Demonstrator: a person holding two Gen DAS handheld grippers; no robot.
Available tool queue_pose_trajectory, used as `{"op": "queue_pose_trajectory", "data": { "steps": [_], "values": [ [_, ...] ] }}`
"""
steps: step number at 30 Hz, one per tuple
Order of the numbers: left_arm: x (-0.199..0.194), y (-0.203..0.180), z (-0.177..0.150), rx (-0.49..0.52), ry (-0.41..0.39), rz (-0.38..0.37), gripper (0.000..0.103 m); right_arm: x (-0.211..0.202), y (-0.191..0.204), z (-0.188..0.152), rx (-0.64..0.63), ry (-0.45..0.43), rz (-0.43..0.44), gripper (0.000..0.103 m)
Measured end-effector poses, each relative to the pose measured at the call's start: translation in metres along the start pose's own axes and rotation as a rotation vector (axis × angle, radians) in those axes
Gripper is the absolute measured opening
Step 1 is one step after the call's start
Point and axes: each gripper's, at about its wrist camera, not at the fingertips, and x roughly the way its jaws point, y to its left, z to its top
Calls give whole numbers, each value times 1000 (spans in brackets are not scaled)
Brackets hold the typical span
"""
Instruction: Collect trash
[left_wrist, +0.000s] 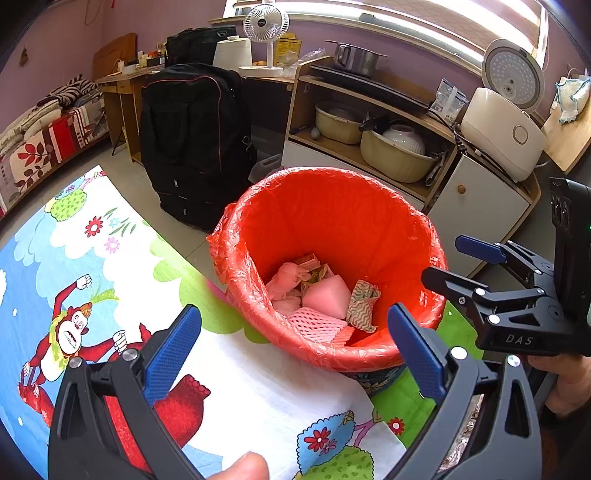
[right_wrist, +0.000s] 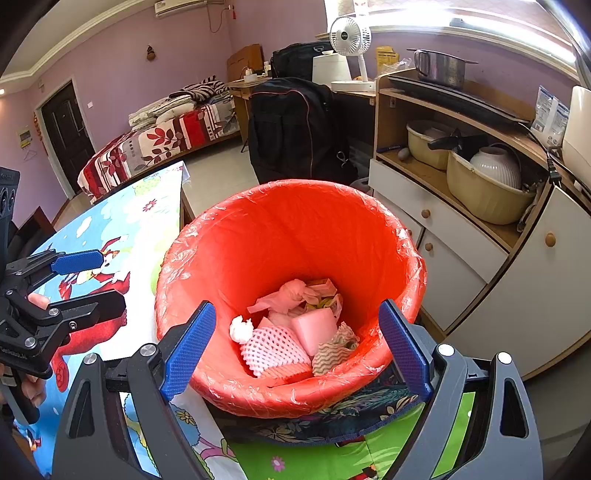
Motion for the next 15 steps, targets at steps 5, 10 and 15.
{"op": "queue_pose_trajectory", "data": {
  "steps": [5,10,15],
  "values": [
    [0,0,0,0,-1,0,98,0,0,0,0,1,0,84],
    [0,-1,0,2,-1,-2,98,0,0,0,0,-1,0,84],
    [0,-2,0,0,0,-3,98,0,0,0,1,0,1,84]
  ]
}}
